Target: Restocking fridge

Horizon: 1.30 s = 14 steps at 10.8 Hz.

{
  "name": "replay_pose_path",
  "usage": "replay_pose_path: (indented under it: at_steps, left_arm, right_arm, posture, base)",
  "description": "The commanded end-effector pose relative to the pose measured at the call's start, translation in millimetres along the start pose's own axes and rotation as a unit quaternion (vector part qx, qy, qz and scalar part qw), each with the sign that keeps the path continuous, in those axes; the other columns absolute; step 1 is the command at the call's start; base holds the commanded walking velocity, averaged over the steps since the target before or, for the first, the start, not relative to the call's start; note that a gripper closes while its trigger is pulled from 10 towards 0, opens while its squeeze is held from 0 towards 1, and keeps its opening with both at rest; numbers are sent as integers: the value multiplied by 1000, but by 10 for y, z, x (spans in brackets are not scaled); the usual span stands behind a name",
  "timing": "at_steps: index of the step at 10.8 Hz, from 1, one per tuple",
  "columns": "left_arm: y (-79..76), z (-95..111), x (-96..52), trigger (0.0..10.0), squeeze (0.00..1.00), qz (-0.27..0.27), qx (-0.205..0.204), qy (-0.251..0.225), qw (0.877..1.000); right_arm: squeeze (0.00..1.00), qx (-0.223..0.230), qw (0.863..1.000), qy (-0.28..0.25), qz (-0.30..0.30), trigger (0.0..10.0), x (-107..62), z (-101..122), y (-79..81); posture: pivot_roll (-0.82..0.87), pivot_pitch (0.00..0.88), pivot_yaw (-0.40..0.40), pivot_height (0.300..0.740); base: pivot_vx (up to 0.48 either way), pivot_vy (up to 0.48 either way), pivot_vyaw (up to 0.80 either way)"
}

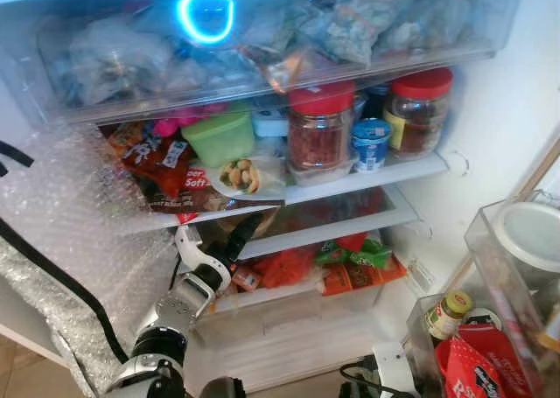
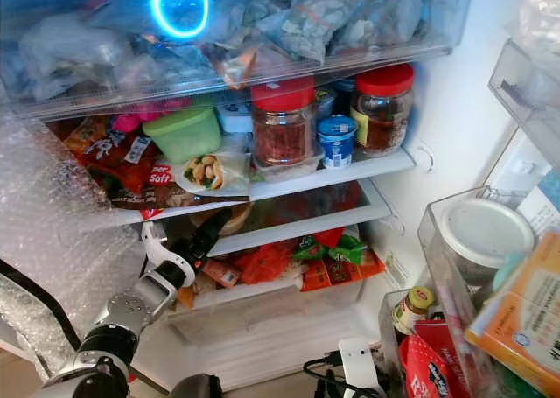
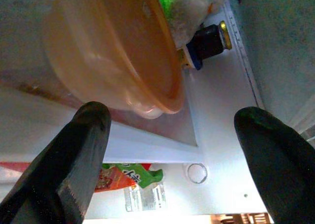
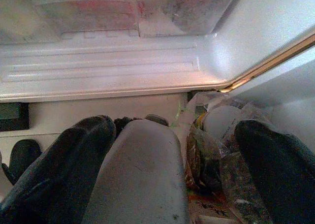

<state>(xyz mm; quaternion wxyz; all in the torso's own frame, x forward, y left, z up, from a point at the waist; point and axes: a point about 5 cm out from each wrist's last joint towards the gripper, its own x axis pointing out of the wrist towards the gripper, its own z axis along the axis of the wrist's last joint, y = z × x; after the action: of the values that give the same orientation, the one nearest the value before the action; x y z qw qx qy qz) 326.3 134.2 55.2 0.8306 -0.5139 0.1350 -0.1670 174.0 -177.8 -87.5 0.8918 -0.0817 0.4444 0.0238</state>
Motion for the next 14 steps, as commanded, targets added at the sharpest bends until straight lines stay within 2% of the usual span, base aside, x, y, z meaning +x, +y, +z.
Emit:
replay_pose_path:
  at_steps: [1,3,4,6,9,10,11,13,14]
  left_arm:
    - [-21,25,51,10000,0,0,9,-3,1000]
    - [-11,33,87,10000,0,14,19,-7,1000]
    - [8,42,57,10000,0,11,19,-6,1000]
    - [102,-57,-68,10000,0,1,85,58,995]
    - [70,-107,-155,10000,0,-34,149,104,983]
    - [34,-123,-202,10000,0,-46,217,122,967]
    - [20,-145,-226,10000,0,-51,249,137,958]
    - [-17,-217,-365,10000,0,-63,343,186,918]
    - [-9,-222,-392,10000,0,-64,362,196,909]
  right_arm:
    - [0,0,999,35,11,10000,-40,-187,68]
    - [0,-2,999,37,11,10000,-40,-190,67]
    - [0,-2,999,38,11,10000,-39,-190,68]
    - [0,-3,999,38,11,10000,-40,-191,75]
    - [0,-6,999,39,14,10000,-47,-215,78]
    - [0,-8,999,38,14,10000,-51,-222,78]
    - [0,-9,999,38,15,10000,-51,-222,78]
    - [0,-12,999,34,18,10000,-43,-195,93]
    - [0,-13,999,34,19,10000,-41,-187,96]
  posture:
    - [-86,0,76,638]
    - [-86,0,76,638]
    - [-93,0,80,638]
    - [-79,0,77,638]
    - [-73,0,76,638]
    - [-74,0,77,638]
    - [-74,0,77,638]
    - [-65,0,76,638]
    - [-60,0,75,638]
  base:
    - [0,0,0]
    - [0,0,0]
    - [0,0,0]
    - [0,0,0]
    - [0,0,0]
    - [0,0,0]
    - [0,0,0]
    - [0,0,0]
    - [0,0,0]
